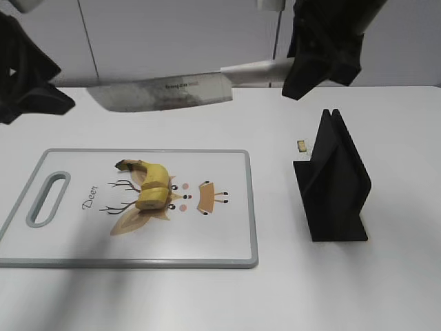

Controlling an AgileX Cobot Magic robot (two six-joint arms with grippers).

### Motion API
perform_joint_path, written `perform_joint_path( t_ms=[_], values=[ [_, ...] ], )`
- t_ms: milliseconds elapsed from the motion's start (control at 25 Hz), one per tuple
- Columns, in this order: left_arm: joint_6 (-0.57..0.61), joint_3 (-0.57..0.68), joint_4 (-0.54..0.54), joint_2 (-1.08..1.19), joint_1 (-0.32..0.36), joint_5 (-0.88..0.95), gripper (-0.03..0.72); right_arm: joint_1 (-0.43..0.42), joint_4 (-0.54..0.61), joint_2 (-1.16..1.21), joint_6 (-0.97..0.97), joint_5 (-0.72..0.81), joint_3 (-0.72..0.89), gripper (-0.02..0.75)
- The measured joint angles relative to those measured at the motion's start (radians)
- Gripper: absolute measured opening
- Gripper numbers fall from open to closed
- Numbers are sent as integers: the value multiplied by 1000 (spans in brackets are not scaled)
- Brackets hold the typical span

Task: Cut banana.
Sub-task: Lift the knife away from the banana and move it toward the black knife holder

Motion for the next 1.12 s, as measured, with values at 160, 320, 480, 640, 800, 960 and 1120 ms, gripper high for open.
perform_joint_path(
  t_ms=[160,320,480,640,800,960,1120],
  values=[
    [-144,0,33,-57,55,-31,585,0,-29,-50,183,4,0,172],
    [-367,0,112,-103,137,-22,585,0,-38,-102,420,5,2,172],
    [-617,0,258,-152,202,111,585,0,-40,-160,607,8,3,172],
    [-799,45,396,-228,218,218,585,0,-39,-236,833,8,43,172],
    [-855,160,423,-368,218,232,585,0,-49,-305,1048,10,135,172],
    [-903,271,426,-532,218,253,585,0,-100,-384,1231,8,248,172],
    [-956,346,427,-699,218,310,585,0,-168,-474,1377,-44,387,172]
  ],
)
